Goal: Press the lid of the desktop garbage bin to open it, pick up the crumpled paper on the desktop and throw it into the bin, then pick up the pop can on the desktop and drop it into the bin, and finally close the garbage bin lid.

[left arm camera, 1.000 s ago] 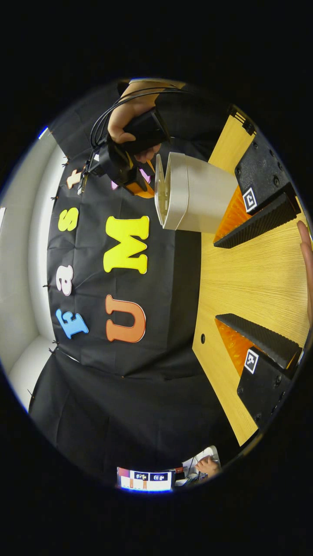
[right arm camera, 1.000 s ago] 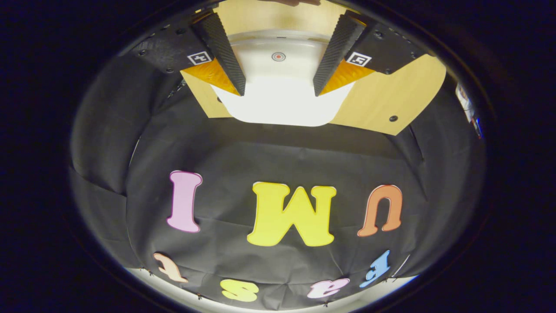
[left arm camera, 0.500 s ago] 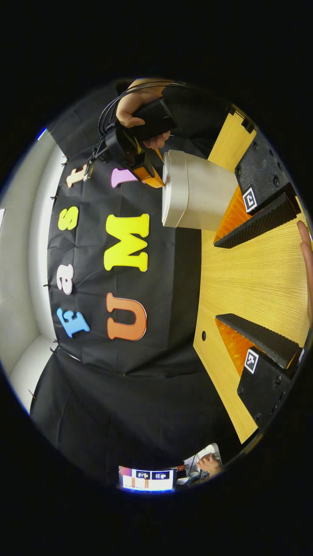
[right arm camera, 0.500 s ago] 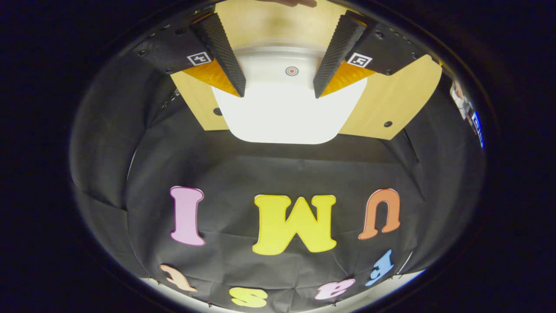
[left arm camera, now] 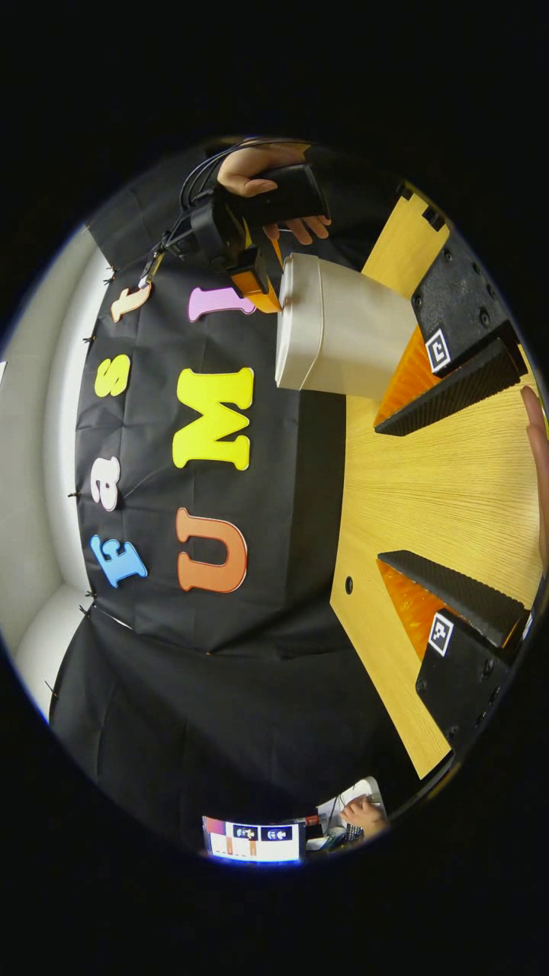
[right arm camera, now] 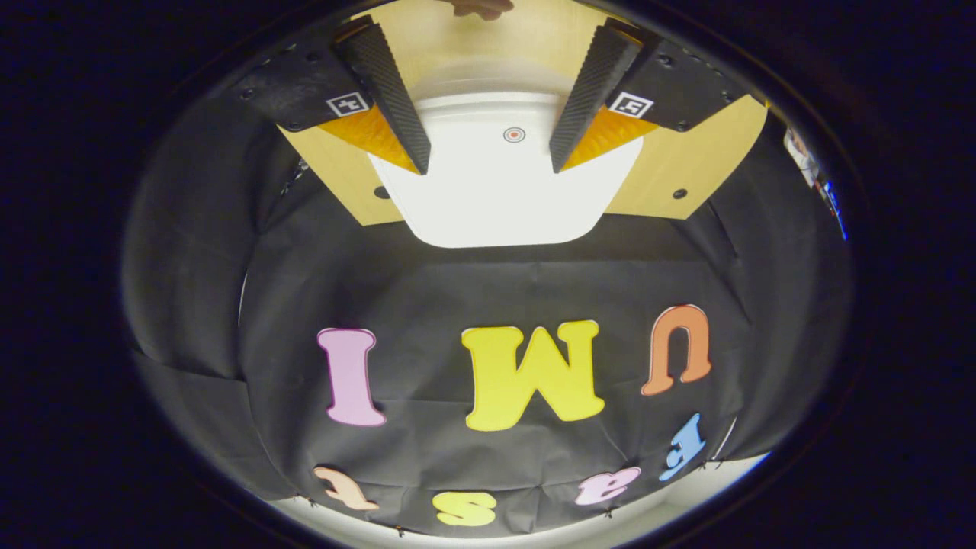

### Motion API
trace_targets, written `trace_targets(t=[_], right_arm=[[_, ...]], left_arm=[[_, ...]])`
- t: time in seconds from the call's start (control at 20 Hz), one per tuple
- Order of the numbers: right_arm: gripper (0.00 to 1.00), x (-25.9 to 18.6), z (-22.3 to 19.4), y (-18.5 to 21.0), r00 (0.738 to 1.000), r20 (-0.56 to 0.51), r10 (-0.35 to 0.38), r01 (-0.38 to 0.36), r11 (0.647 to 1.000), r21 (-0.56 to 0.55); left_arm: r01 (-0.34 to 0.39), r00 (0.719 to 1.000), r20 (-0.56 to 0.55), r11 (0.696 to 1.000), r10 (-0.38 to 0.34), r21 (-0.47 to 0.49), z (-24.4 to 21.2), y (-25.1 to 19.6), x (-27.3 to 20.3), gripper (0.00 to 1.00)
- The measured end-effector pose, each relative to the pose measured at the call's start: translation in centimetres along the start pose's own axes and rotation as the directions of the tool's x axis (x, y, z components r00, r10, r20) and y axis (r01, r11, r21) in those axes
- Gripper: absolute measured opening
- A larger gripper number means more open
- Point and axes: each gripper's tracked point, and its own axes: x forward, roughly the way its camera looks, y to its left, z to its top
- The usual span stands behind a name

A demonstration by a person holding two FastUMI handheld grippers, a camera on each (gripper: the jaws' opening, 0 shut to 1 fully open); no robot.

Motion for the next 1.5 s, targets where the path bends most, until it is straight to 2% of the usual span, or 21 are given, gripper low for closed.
trace_targets(t=[0.1,0.25,0.35,0.5,0.6,0.7,0.9,1.1,1.3,1.4,1.5], right_arm=[[0.99,0.5,-0.2,0.3,0.999,0.05,0.02,-0.019,0.999,-0.033],[0.99,1.3,-0.3,0.0,0.997,0.051,0.053,-0.053,0.999,0.001],[1.0,1.7,0.4,0.0,0.992,0.109,0.062,-0.063,0.998,0.006],[1.0,1.9,0.7,0.2,0.986,0.138,0.091,-0.09,0.996,-0.012],[0.97,2.1,0.8,0.0,0.984,0.141,0.11,-0.112,0.994,0.004],[0.96,1.8,0.9,-1.0,0.987,0.141,0.079,-0.082,0.997,0.013],[0.99,0.5,0.2,-1.9,0.981,0.176,0.077,-0.082,0.996,0.019],[0.95,-2.0,-0.9,-2.3,0.972,0.226,0.065,-0.065,0.998,-0.007],[0.94,-5.1,-3.6,-2.8,0.974,0.221,0.056,-0.063,0.998,0.027],[0.95,-6.7,-4.6,-2.4,0.968,0.241,0.068,-0.07,0.998,-0.001],[0.95,-8.1,-5.2,-3.3,0.955,0.293,0.034,-0.026,0.999,-0.034]], left_arm=[[0.003,1.0,0.005,1.0,-0.003,0.002,0.3,0.0,0.0,0.98],[0.005,1.0,0.005,1.0,-0.005,-0.001,0.2,0.1,-0.2,0.98],[0.0,1.0,0.008,1.0,0.0,-0.002,0.4,0.2,-0.2,0.98],[0.016,1.0,0.001,1.0,-0.016,-0.009,0.1,-0.1,-0.1,0.98],[0.018,1.0,0.0,1.0,-0.018,-0.011,0.2,-0.1,-0.3,0.98],[0.017,1.0,0.007,1.0,-0.017,-0.01,0.4,0.0,-0.3,0.98],[0.018,1.0,0.01,1.0,-0.018,-0.005,0.5,-0.3,-0.4,0.98],[0.023,0.999,0.023,1.0,-0.023,0.009,0.7,-0.7,-0.5,0.98],[0.04,0.999,0.032,0.999,-0.04,0.02,0.9,-1.4,-0.8,0.98],[0.041,0.998,0.037,0.999,-0.042,0.02,1.0,-1.5,-1.0,0.98],[0.046,0.998,0.041,0.999,-0.047,0.016,1.1,-1.8,-1.0,0.98]])
